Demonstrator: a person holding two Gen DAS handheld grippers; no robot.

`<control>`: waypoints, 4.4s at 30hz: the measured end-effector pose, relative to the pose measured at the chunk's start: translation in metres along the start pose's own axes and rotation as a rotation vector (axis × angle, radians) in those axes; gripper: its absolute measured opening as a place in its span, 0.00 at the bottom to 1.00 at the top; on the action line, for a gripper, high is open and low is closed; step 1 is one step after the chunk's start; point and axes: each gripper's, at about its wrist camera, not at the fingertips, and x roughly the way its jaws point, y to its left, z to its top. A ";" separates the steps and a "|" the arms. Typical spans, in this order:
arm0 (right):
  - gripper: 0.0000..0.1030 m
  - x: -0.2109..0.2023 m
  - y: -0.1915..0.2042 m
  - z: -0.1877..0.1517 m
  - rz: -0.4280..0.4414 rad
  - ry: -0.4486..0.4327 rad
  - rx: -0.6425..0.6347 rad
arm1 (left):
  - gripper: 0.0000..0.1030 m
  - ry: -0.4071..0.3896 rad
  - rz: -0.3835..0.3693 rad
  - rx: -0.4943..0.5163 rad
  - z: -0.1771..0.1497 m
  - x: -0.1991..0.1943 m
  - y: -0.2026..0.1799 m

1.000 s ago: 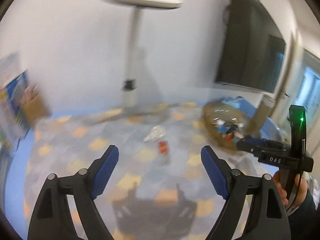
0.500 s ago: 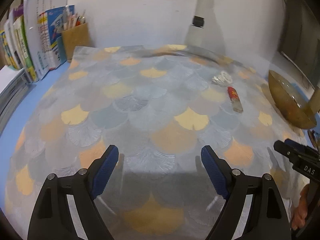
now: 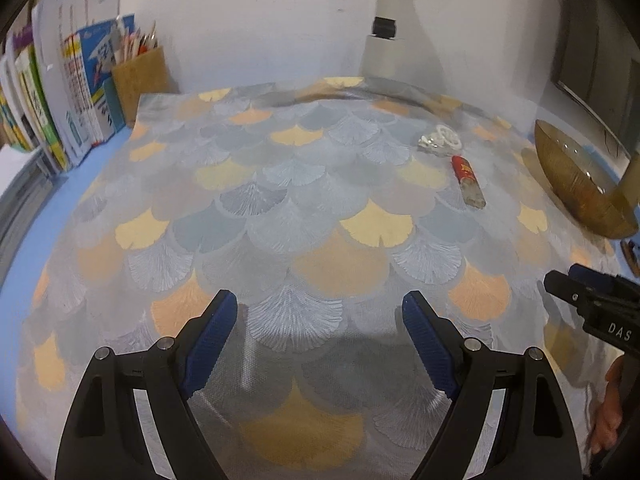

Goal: Organize rigid objects
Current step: 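Move both open tools back over the white gears and red lighter, then grasp the red lighter with the right tool while the left tool grasps the white gears, then carry the lighter and white gears into the amber bowl and open both tools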

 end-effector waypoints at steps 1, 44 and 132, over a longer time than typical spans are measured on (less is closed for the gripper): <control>0.61 0.000 0.000 0.000 -0.002 0.000 -0.002 | 0.81 -0.004 0.005 0.008 0.000 -0.001 -0.002; 0.26 0.081 0.006 0.103 -0.042 0.017 -0.103 | 0.64 0.041 -0.224 0.677 0.144 0.137 -0.144; 0.22 -0.133 -0.149 0.050 -0.087 -0.274 0.216 | 0.44 -0.191 -0.469 0.382 0.131 -0.053 -0.214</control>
